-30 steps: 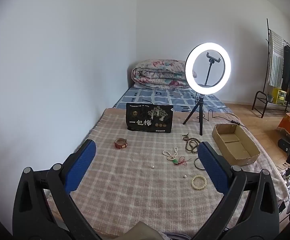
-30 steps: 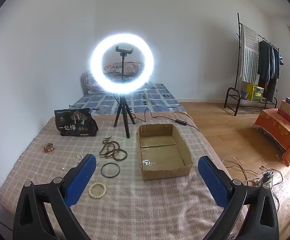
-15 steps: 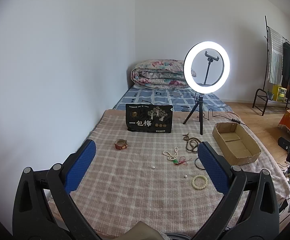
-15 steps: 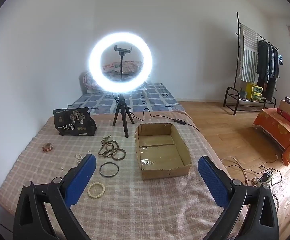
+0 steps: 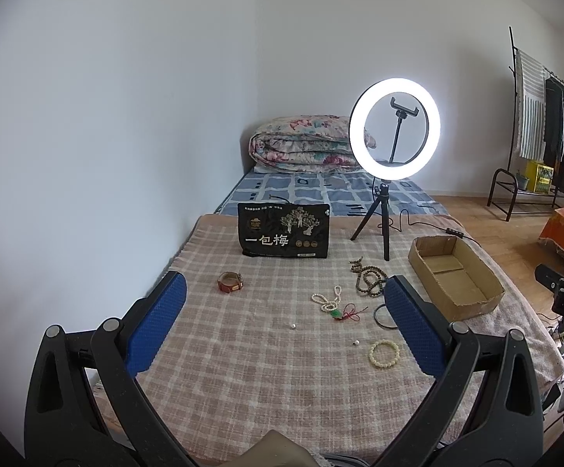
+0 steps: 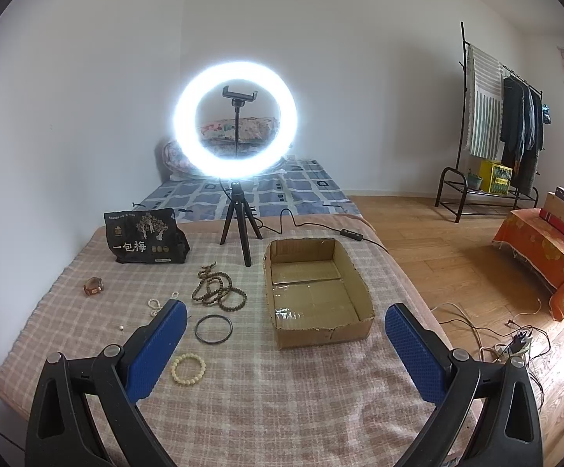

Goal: Organize jewelry

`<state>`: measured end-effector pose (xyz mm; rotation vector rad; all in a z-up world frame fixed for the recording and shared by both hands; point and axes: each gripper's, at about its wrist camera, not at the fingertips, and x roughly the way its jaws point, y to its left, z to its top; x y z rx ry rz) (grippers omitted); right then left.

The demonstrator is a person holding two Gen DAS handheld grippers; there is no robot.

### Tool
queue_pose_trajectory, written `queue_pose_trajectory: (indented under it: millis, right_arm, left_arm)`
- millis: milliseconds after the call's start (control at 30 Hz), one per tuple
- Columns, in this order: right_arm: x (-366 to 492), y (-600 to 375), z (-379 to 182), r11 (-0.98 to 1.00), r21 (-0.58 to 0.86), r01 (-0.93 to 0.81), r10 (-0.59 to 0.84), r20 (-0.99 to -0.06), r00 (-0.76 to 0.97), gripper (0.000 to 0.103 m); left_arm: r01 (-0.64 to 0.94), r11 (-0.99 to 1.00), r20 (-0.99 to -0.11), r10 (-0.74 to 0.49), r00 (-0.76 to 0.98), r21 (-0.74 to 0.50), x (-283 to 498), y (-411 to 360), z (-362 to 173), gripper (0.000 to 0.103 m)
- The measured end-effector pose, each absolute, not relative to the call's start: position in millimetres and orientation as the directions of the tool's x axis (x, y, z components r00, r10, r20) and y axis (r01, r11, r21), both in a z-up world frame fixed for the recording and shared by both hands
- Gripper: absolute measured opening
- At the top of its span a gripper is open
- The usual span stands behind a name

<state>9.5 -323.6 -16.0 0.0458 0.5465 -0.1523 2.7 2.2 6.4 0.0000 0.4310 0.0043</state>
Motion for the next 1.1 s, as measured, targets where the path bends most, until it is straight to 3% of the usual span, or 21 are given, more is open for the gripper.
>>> queue_pose_trajectory:
  millis: [1100]
  right_arm:
    - [13, -324, -15, 0.988, 0.008, 0.152, -0.124, -0.531, 0.838, 0.103]
  left_arm:
    - [0.000, 1.000, -0.414, 0.002, 0.910, 0.005, 1, -12, 5, 0.103]
